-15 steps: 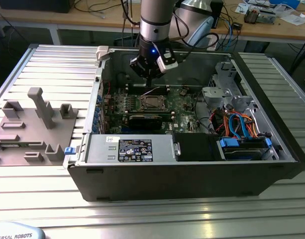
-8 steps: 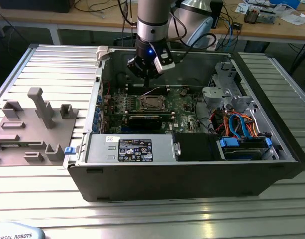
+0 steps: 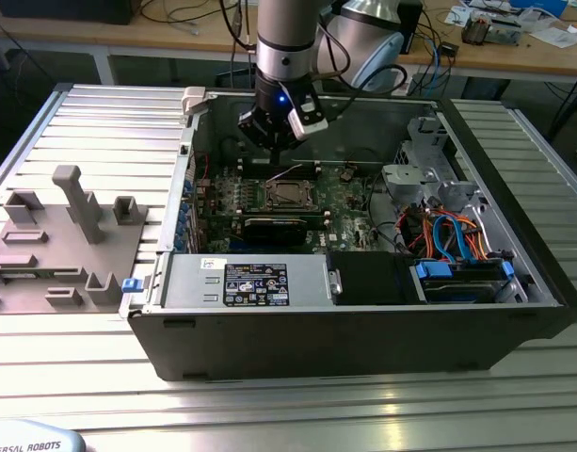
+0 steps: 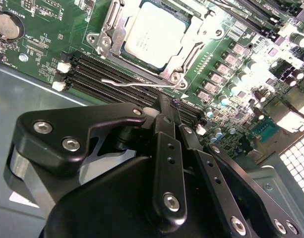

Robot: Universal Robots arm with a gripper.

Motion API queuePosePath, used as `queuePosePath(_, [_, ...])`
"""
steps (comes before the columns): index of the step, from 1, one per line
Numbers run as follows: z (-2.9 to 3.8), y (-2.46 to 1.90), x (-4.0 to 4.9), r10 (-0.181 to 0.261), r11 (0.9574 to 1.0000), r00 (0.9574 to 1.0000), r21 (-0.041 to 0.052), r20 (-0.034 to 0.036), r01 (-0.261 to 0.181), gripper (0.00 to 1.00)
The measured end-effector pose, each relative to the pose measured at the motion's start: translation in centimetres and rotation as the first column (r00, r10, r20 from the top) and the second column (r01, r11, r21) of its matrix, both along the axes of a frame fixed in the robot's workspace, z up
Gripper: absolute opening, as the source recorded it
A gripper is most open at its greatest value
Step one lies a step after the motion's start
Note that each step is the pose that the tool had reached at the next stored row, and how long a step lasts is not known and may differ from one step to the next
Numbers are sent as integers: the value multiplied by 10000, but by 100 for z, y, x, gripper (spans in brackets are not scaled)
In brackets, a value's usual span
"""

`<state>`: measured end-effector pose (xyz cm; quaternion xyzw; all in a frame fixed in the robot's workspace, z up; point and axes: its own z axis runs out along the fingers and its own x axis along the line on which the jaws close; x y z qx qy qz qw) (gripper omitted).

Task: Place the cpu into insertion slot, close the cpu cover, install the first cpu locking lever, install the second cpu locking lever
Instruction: 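Install the first cpu locking lever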

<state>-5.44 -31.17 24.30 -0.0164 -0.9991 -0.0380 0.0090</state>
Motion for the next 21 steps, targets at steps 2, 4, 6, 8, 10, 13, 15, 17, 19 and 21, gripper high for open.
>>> queuePosePath(2, [-6,0,-9,0,10000,10000,0,1,0,11])
queuePosePath(4, [-19,1,-21,0,10000,10000,2,1,0,11])
queuePosePath(6, [-34,0,-24,10,10000,10000,9,0,-10,11])
queuePosePath(8, [-49,1,-25,103,9999,9999,10,1,-103,11])
queuePosePath(10, [-63,1,-25,200,9998,9998,9,1,-200,11])
queuePosePath(13, [-75,1,-11,236,9997,9997,8,0,-236,11])
queuePosePath(15, [-90,1,6,247,9997,9997,9,0,-247,11])
queuePosePath(17, [-104,2,17,250,9997,9997,9,0,-250,11])
queuePosePath(19, [-111,2,24,253,9997,9997,8,0,-253,11])
queuePosePath(21, [-117,2,32,255,9997,9997,8,0,-255,11])
